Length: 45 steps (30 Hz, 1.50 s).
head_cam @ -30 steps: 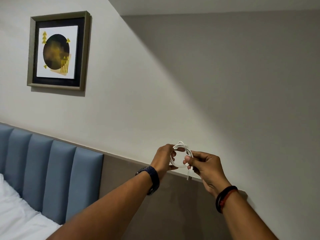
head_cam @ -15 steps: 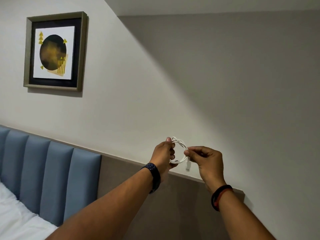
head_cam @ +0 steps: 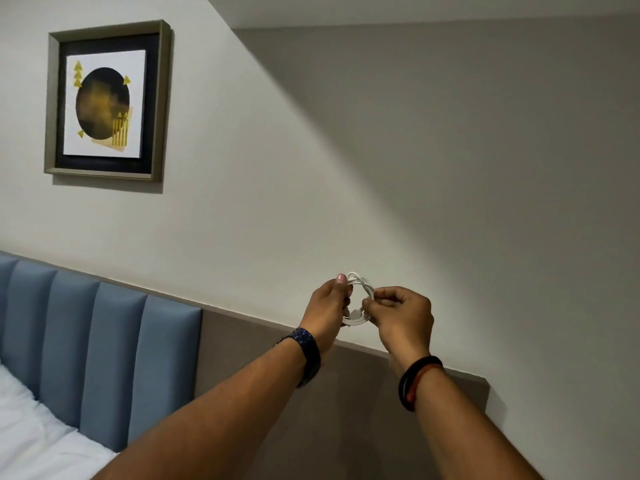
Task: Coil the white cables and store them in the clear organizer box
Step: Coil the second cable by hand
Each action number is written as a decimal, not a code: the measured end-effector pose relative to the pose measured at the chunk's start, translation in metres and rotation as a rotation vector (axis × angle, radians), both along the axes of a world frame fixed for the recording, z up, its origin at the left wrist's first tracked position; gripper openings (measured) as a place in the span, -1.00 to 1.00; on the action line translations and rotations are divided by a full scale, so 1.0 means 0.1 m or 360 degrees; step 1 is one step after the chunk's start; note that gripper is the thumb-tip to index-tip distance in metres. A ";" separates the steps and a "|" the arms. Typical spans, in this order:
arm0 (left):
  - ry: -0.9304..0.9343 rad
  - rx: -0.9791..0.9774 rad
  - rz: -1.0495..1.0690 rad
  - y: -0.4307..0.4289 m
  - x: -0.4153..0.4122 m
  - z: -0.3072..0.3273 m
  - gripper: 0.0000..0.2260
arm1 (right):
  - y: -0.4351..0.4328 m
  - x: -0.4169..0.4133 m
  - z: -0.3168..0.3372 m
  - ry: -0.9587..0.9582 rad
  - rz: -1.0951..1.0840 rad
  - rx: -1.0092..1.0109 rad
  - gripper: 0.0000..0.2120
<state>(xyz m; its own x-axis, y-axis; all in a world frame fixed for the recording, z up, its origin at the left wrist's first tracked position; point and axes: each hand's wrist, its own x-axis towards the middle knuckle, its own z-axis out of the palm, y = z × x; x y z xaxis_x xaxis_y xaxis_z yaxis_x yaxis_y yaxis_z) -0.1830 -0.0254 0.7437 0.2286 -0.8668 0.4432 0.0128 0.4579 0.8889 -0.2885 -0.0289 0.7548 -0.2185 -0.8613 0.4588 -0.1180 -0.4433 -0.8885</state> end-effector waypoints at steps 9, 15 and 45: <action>-0.0325 0.0058 0.0147 -0.09 0.13 -0.04 -0.67 | 0.00 -0.05 0.02 -0.0462 0.0589 0.0382 -0.80; -0.0425 0.0070 0.0066 -0.07 0.19 -0.07 -0.69 | -0.01 -0.11 -0.03 -0.0473 0.0685 0.0344 -0.77; -0.1039 0.0114 0.0425 -0.11 0.44 -0.13 -0.72 | -0.01 0.03 -0.18 0.0335 0.0293 0.0234 -0.67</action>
<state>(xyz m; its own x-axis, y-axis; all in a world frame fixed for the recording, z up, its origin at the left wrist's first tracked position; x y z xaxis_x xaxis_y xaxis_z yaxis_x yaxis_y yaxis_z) -0.1392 -0.0362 0.7307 0.1444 -0.8502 0.5063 -0.6373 0.3115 0.7048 -0.2855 -0.0295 0.7372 0.0340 -0.9381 0.3447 -0.2357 -0.3427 -0.9094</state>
